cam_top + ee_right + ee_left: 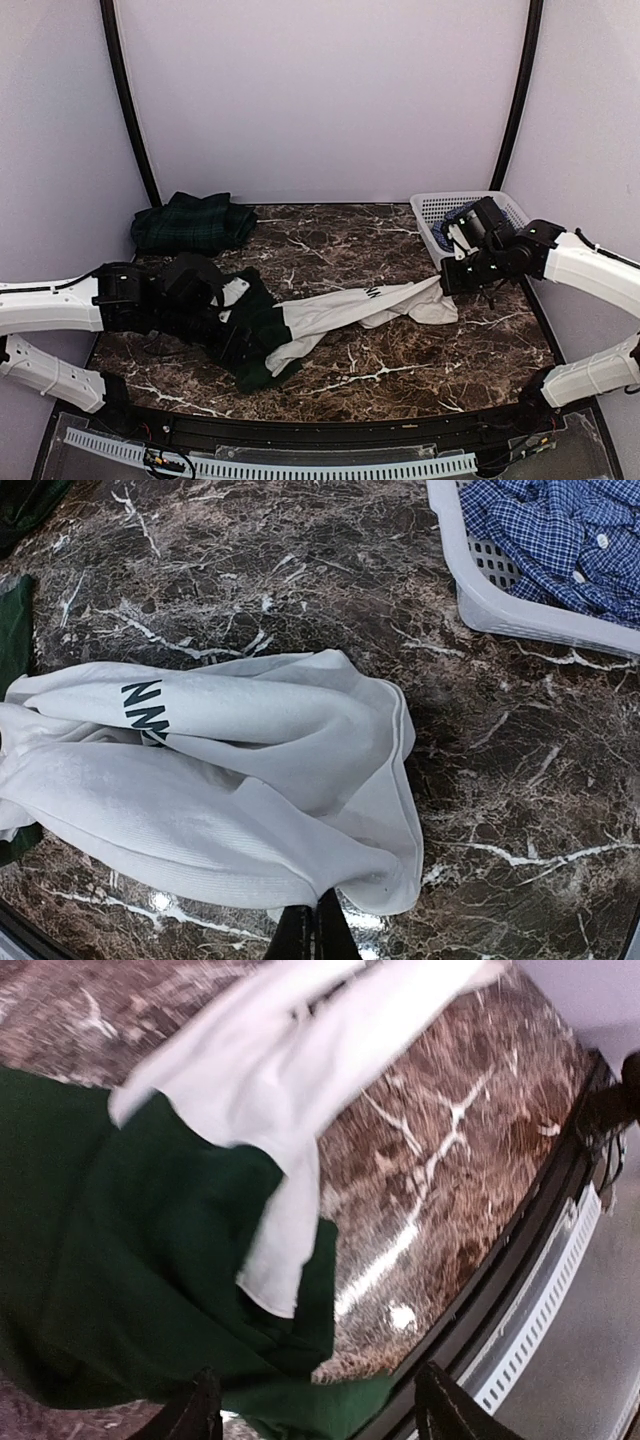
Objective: Fold and stack the mixed laundry pile
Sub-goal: Pick up the crumpled T-shirt from the center of the board.
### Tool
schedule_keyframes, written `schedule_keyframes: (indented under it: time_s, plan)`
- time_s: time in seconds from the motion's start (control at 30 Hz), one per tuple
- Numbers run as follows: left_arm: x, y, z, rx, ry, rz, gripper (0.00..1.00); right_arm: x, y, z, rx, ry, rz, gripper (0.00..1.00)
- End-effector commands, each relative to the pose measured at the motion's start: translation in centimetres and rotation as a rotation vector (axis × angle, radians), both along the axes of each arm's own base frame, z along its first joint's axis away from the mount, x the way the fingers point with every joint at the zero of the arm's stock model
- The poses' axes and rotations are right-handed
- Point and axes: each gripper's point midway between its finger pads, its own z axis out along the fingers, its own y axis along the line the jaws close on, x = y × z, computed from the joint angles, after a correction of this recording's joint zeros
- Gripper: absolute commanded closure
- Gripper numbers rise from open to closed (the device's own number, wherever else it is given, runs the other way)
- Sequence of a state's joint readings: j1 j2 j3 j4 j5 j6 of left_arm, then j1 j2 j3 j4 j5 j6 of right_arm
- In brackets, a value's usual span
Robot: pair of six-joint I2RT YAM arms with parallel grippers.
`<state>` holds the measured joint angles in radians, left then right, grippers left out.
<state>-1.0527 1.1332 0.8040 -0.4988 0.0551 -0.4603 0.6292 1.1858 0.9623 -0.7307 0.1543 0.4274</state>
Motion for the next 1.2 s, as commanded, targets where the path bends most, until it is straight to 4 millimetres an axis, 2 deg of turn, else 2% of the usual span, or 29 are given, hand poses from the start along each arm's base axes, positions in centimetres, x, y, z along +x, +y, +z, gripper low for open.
schedule_keyframes:
  time_s: [0.0, 0.07, 0.13, 0.2, 0.27, 0.3, 0.33, 0.37, 0.4, 0.43, 0.47, 0.5, 0.6, 0.73, 0.83, 1.0, 1.17]
  plan:
    - [4.5, 4.9, 4.3, 0.015, -0.207, 0.210, 0.35, 0.5, -1.3, 0.7, -0.009, -0.033, -0.025, 1.00]
    - [5.4, 6.3, 4.4, 0.051, -0.236, 0.273, 0.34, 0.8, -1.9, 1.3, -0.008, -0.049, -0.043, 1.00]
    - [6.1, 7.6, 3.5, 0.077, -0.203, 0.358, 0.36, 1.0, -2.3, 1.7, 0.005, -0.059, -0.056, 1.00]
    - [6.0, 8.7, 2.0, 0.102, -0.126, 0.458, 0.46, 1.0, -2.3, 1.7, 0.015, -0.059, -0.053, 1.00]
    - [5.0, 8.5, 0.2, 0.071, -0.019, 0.515, 0.53, 0.8, -2.2, 1.5, 0.017, -0.051, -0.043, 1.00]
    - [4.4, 7.7, -0.1, 0.019, 0.035, 0.519, 0.55, 0.8, -2.1, 1.5, 0.019, -0.050, -0.039, 1.00]
    - [3.5, 8.1, -1.7, 0.007, 0.100, 0.565, 0.58, 0.8, -2.0, 1.5, 0.022, -0.050, -0.033, 1.00]
    - [3.0, 7.5, -1.8, -0.051, 0.139, 0.565, 0.59, 0.8, -1.9, 1.5, 0.025, -0.050, -0.029, 1.00]
    - [2.2, 8.1, -3.2, -0.054, 0.186, 0.607, 0.63, 0.8, -1.9, 1.4, 0.024, -0.047, -0.026, 1.00]
    - [2.0, 7.9, -2.9, -0.107, 0.199, 0.618, 0.64, 0.8, -1.8, 1.3, 0.023, -0.046, -0.024, 1.00]
    - [1.6, 8.4, -3.9, -0.099, 0.213, 0.630, 0.65, 0.8, -1.8, 1.2, 0.022, -0.043, -0.022, 1.00]
    - [1.5, 8.6, -3.7, -0.124, 0.217, 0.652, 0.65, 0.8, -1.8, 1.2, 0.023, -0.043, -0.022, 1.00]
    - [1.1, 9.3, -5.2, -0.111, 0.241, 0.693, 0.65, 0.8, -1.8, 1.1, 0.021, -0.042, -0.020, 1.00]
    - [1.3, 8.3, -6.7, -0.119, 0.285, 0.705, 0.65, 0.8, -1.8, 1.1, 0.021, -0.043, -0.019, 1.00]
    - [2.0, 7.4, -6.9, -0.132, 0.282, 0.702, 0.66, 0.8, -1.8, 1.1, 0.020, -0.041, -0.017, 1.00]
    - [3.0, 7.3, -7.0, -0.139, 0.274, 0.718, 0.66, 0.8, -1.8, 1.0, 0.018, -0.040, -0.017, 1.00]
    - [3.3, 7.9, -8.1, -0.139, 0.305, 0.749, 0.66, 0.8, -1.8, 1.0, 0.016, -0.040, -0.018, 1.00]
